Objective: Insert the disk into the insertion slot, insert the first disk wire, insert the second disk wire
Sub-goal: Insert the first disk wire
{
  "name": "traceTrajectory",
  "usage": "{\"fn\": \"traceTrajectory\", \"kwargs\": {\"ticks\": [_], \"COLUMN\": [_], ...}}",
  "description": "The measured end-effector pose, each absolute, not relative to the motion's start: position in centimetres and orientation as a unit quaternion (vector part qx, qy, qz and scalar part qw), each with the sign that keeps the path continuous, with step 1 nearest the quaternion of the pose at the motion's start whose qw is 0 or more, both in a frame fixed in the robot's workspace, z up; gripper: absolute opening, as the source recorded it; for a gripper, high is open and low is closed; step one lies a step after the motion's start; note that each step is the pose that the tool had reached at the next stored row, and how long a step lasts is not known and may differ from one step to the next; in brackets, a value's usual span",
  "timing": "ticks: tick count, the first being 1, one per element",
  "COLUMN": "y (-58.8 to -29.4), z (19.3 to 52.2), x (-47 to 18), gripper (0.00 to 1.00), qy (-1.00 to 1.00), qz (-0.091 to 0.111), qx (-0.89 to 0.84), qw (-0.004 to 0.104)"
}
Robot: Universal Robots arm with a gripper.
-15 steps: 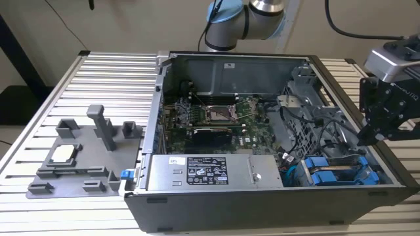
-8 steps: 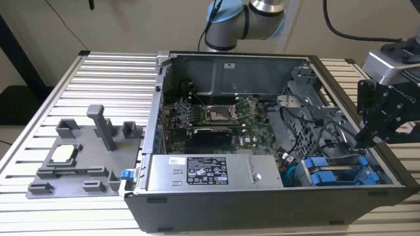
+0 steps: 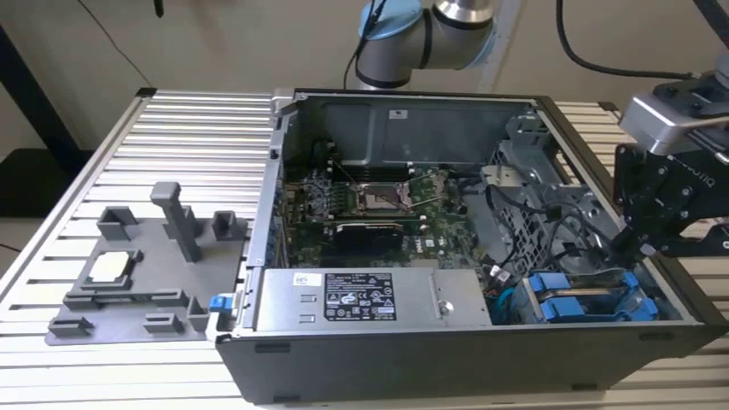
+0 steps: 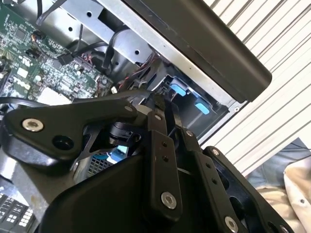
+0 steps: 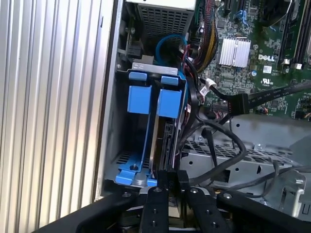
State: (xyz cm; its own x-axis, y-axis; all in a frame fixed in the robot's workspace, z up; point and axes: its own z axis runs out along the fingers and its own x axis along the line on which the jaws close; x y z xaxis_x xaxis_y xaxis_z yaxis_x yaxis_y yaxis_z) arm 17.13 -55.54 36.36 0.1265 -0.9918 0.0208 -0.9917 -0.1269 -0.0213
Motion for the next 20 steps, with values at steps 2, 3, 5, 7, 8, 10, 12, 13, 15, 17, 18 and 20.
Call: {"fn": "traceTrajectory", "kwargs": {"ticks": [2,3,5,7,8,10,12,13,15,17,18,20], "y": [-55.59,-55.62,-55.64,-55.65,-55.64,-55.64,-55.64,-55.64,-55.64,-55.64,-55.64,-55.64], "z": [36.31,36.28,36.28,36.26,36.24,36.21,36.17,36.09,35.8,35.54,35.46,35.37], "x": [16.84,16.74,16.66,16.61,16.58,16.49,16.49,16.48,16.47,16.47,16.47,16.48], "gripper": [0.19,0.19,0.19,0.19,0.19,0.19,0.19,0.19,0.19,0.19,0.19,0.19], "qy": [0.661,0.661,0.661,0.661,0.661,0.666,0.675,0.679,0.688,0.699,0.702,0.702], "qz": [-0.015,-0.015,-0.015,-0.015,-0.015,-0.015,-0.015,-0.015,-0.014,-0.014,-0.014,-0.014], "qx": [-0.75,-0.75,-0.75,-0.75,-0.75,-0.746,-0.738,-0.734,-0.726,-0.715,-0.712,-0.712], "qw": [0.001,0.001,0.001,0.001,0.001,0.001,0.0,0.0,0.0,-0.001,-0.001,-0.001]}}
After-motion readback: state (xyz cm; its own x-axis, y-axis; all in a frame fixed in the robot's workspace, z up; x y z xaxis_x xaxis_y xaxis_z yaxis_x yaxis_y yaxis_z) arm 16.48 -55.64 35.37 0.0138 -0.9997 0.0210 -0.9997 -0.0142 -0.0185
